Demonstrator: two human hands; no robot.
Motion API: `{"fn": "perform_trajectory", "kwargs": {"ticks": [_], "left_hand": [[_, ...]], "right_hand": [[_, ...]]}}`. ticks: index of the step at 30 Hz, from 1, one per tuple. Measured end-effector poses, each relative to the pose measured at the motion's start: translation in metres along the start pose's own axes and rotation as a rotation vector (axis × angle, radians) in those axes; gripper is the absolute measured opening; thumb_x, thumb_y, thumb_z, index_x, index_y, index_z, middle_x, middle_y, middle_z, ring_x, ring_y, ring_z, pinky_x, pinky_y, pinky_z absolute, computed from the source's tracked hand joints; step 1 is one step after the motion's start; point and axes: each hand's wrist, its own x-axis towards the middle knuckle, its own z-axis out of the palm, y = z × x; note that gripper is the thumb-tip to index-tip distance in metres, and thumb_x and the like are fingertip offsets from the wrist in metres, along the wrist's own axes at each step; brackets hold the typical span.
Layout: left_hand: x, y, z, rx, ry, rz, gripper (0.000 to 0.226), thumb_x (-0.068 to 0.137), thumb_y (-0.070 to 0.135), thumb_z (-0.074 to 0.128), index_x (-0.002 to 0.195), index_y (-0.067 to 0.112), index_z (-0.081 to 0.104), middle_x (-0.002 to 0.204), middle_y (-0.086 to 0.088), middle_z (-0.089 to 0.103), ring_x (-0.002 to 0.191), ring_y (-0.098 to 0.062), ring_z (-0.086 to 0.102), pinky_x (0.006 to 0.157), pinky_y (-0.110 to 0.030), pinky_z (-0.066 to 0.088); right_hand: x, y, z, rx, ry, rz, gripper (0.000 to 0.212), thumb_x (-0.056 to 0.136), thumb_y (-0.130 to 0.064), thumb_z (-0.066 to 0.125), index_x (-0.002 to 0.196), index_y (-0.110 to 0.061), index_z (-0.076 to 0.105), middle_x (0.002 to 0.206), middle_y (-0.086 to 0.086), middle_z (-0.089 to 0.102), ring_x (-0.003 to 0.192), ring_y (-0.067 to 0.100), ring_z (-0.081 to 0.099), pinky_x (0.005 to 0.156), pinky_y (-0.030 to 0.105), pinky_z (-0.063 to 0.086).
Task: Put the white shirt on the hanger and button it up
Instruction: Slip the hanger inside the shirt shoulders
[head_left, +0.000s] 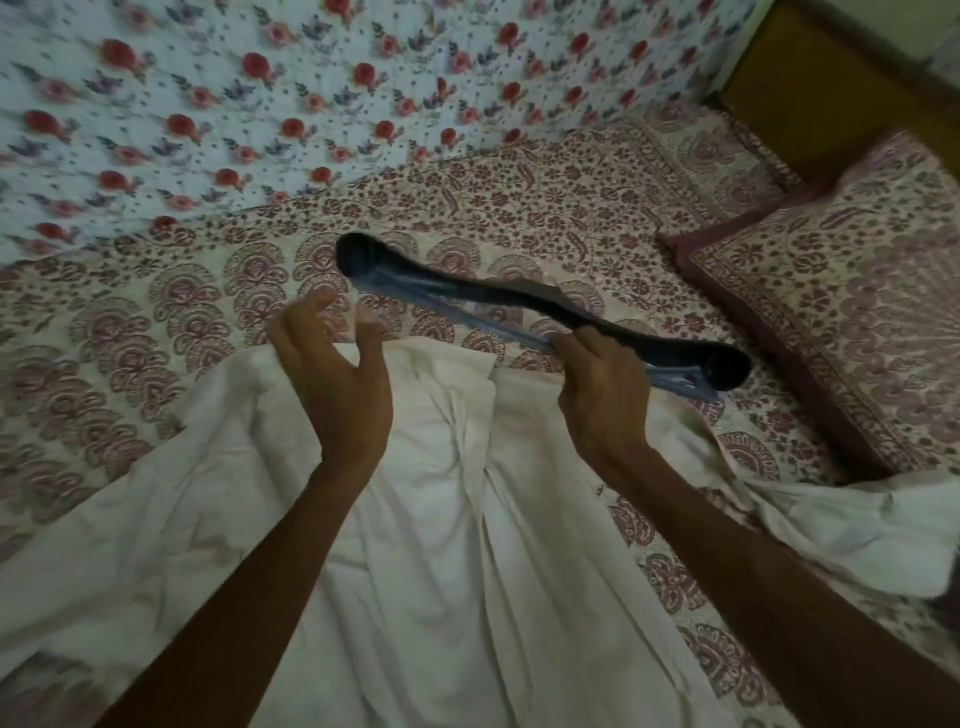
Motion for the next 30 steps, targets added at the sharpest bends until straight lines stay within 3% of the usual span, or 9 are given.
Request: {"fn": "perform_trajectory", "kwargs": {"ticks": [2, 4, 8, 11, 15, 18, 24, 27, 30], "left_hand": [[0.015, 0.019, -0.025, 0.282, 0.146, 0.391, 0.027, 0.090, 0.022, 0.060, 0.114, 0.008, 0.058, 0.116, -0.014, 0.055, 0.109, -0.024, 0.051, 0.092, -0.030, 0.040], [0.029, 0.026, -0.043, 0.489, -0.050, 0.508, 0.030, 0.089, 0.027, 0.059, 0.116, 0.013, 0.058, 0.117, -0.013, 0.055, 0.111, -0.027, 0.050, 0.091, -0.035, 0.038], [0.052, -0.015, -0.067, 1.001, -0.785, 0.225, 0.067, 0.087, 0.060, 0.055, 0.137, 0.016, 0.044, 0.124, -0.013, 0.058, 0.111, -0.034, 0.056, 0.094, -0.044, 0.042], [0.061, -0.047, -0.089, 0.905, -1.068, -0.141, 0.060, 0.084, 0.066, 0.055, 0.108, 0.012, 0.065, 0.099, -0.009, 0.071, 0.088, -0.028, 0.065, 0.080, -0.038, 0.051], [0.051, -0.074, -0.113, 0.598, -0.995, -0.219, 0.048, 0.090, 0.059, 0.052, 0.086, 0.013, 0.065, 0.078, -0.006, 0.068, 0.077, -0.027, 0.065, 0.069, -0.035, 0.048], [0.035, -0.085, -0.126, 0.533, -0.884, -0.195, 0.032, 0.093, 0.056, 0.048, 0.083, 0.027, 0.052, 0.072, 0.002, 0.056, 0.078, -0.027, 0.061, 0.071, -0.038, 0.047], [0.012, -0.089, -0.142, 0.472, -0.791, -0.008, 0.033, 0.099, 0.047, 0.043, 0.100, 0.016, 0.055, 0.066, 0.007, 0.051, 0.076, -0.029, 0.061, 0.066, -0.037, 0.045], [0.009, -0.085, -0.148, 0.495, -0.729, 0.077, 0.034, 0.099, 0.042, 0.045, 0.107, 0.012, 0.057, 0.071, 0.004, 0.054, 0.075, -0.030, 0.062, 0.065, -0.034, 0.039], [0.011, -0.089, -0.155, 0.549, -0.636, 0.132, 0.029, 0.099, 0.041, 0.048, 0.103, 0.013, 0.057, 0.083, -0.002, 0.066, 0.079, -0.026, 0.063, 0.071, -0.035, 0.040]], "right_hand": [[-0.021, -0.023, -0.001, 0.030, 0.007, -0.073, 0.034, 0.074, 0.011, 0.064, 0.100, -0.011, 0.071, 0.089, 0.007, 0.068, 0.071, 0.030, 0.058, 0.059, 0.036, 0.041], [-0.039, -0.045, -0.002, 0.070, 0.038, -0.146, 0.039, 0.071, 0.012, 0.066, 0.103, -0.010, 0.071, 0.093, 0.009, 0.069, 0.075, 0.031, 0.060, 0.063, 0.038, 0.044], [-0.065, -0.087, -0.008, 0.102, 0.043, -0.244, 0.039, 0.069, 0.012, 0.070, 0.100, -0.010, 0.072, 0.090, 0.008, 0.069, 0.073, 0.029, 0.060, 0.065, 0.035, 0.038], [-0.082, -0.104, -0.010, 0.117, 0.002, -0.306, 0.038, 0.068, 0.014, 0.069, 0.098, -0.010, 0.073, 0.089, 0.008, 0.068, 0.073, 0.028, 0.059, 0.066, 0.035, 0.039], [-0.085, -0.115, -0.009, 0.099, -0.163, -0.275, 0.034, 0.071, 0.007, 0.075, 0.098, -0.015, 0.073, 0.089, 0.005, 0.068, 0.080, 0.027, 0.059, 0.071, 0.036, 0.043], [-0.072, -0.128, -0.012, 0.127, -0.360, -0.164, 0.034, 0.075, -0.025, 0.083, 0.107, -0.020, 0.072, 0.108, 0.003, 0.069, 0.105, 0.028, 0.059, 0.089, 0.041, 0.045], [-0.036, -0.167, -0.051, 0.073, 0.011, -0.045, 0.042, 0.087, -0.029, 0.068, 0.126, -0.014, 0.060, 0.135, 0.014, 0.053, 0.126, 0.036, 0.046, 0.105, 0.044, 0.034], [-0.013, -0.173, -0.038, -0.134, -0.219, -0.011, 0.069, 0.089, -0.051, 0.059, 0.145, -0.016, 0.037, 0.142, 0.015, 0.049, 0.134, 0.038, 0.041, 0.115, 0.053, 0.023], [0.011, -0.169, -0.025, 0.032, -0.527, -0.039, 0.063, 0.095, -0.056, 0.045, 0.144, -0.016, 0.034, 0.114, 0.017, 0.065, 0.103, 0.038, 0.062, 0.092, 0.049, 0.046]]}}
